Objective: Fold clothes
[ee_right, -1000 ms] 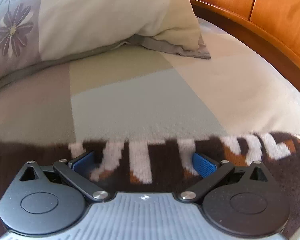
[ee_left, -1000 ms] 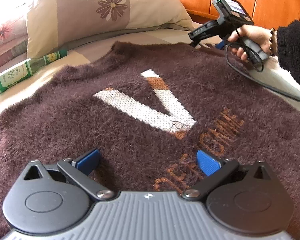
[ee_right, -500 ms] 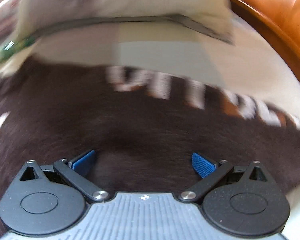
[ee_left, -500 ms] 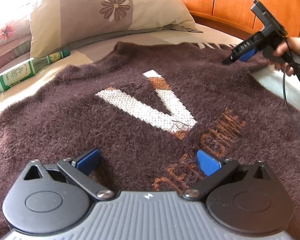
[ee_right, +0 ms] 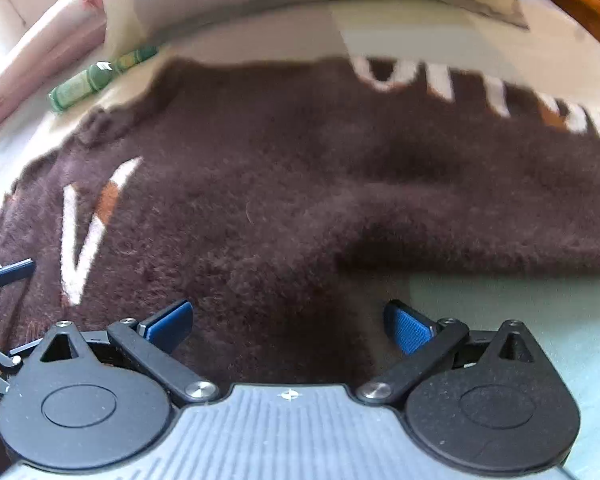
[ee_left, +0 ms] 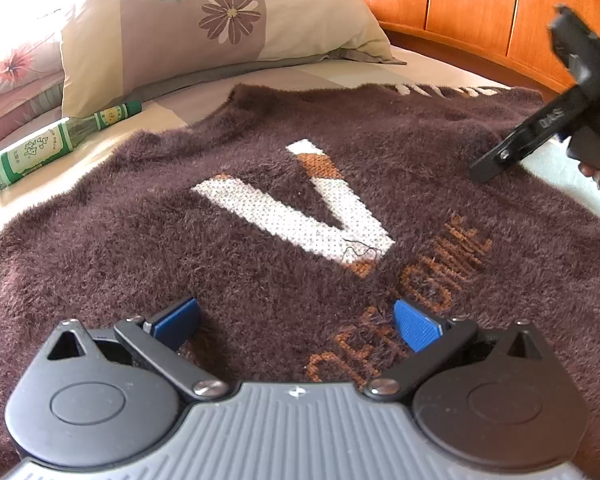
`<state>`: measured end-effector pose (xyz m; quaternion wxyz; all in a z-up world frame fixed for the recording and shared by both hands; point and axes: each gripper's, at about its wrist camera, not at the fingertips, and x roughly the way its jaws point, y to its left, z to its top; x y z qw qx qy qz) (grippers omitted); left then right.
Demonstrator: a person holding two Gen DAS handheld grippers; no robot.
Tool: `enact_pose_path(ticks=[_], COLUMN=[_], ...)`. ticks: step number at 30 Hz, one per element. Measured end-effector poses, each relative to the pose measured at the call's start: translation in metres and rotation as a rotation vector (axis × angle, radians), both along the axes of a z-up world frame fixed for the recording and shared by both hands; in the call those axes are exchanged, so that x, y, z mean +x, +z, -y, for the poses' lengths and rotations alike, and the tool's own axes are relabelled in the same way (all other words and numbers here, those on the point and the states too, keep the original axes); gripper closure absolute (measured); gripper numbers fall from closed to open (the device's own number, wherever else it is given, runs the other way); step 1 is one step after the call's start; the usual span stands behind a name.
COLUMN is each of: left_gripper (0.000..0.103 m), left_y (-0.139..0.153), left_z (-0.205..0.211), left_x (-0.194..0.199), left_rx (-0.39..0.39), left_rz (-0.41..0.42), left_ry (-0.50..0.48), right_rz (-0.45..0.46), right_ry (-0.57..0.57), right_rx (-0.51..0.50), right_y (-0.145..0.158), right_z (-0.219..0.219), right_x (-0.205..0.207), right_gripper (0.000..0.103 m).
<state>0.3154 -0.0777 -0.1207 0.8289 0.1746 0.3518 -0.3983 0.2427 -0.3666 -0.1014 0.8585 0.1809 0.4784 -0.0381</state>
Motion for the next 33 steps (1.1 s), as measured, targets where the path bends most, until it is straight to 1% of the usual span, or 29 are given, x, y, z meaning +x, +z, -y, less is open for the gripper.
enact_pose_path(ticks=[1,3,5,7,8,11,16,18,20,22,25,27,29,33], left_gripper=[0.000,0.000,0.000,0.000,0.000,0.001,0.001,0.001,0.001,0.001,0.001,0.001,0.001,0.001], left_y=[0.000,-0.001,-0.001,0.000,0.000,0.002,0.009,0.010,0.011,0.011,0.010,0.008,0.007,0.007], left_z=[0.000,-0.001,-0.001,-0.001,0.000,0.003,0.029,0.044,0.060,0.074,0.092,0.099,0.103,0.102], left_x=[0.000,0.001,0.001,-0.001,-0.004,-0.011,-0.038,-0.052,-0.065,-0.073,-0.083,-0.086,-0.087,-0.087], left_rx=[-0.001,-0.004,-0.005,-0.005,-0.007,-0.016,-0.030,-0.025,-0.025,-0.012,0.018,0.026,0.036,0.032], left_rz=[0.001,-0.001,-0.002,0.005,0.010,0.018,0.011,0.015,0.012,0.012,0.025,0.013,0.012,0.004], left_ry=[-0.001,-0.002,0.001,0.007,0.012,0.029,0.031,0.026,0.014,0.013,0.023,0.026,0.035,0.036], right_rz=[-0.006,0.017,0.062,0.082,0.099,0.149,0.270,0.328,0.383,0.393,0.371,0.355,0.339,0.307], right_ry=[-0.005,-0.062,-0.142,-0.270,-0.342,-0.490,-0.539,-0.527,-0.517,-0.477,-0.473,-0.472,-0.471,-0.468], right_rx=[0.027,0.049,0.015,-0.003,0.024,0.044,0.073,0.070,0.080,0.095,0.117,0.132,0.147,0.177], right_y=[-0.004,0.005,0.016,0.018,0.014,-0.002,-0.011,-0.002,0.011,0.018,0.012,0.008,0.004,-0.004], right_z=[0.003,0.026,0.058,0.093,0.117,0.165,0.204,0.225,0.249,0.270,0.285,0.295,0.305,0.325], right_x=[-0.003,-0.018,-0.040,-0.069,-0.086,-0.128,-0.169,-0.170,-0.158,-0.135,-0.116,-0.104,-0.091,-0.066], right_gripper=[0.000,0.000,0.000,0.000,0.000,0.000,0.000,0.000,0.000,0.000,0.000,0.000,0.000,0.000])
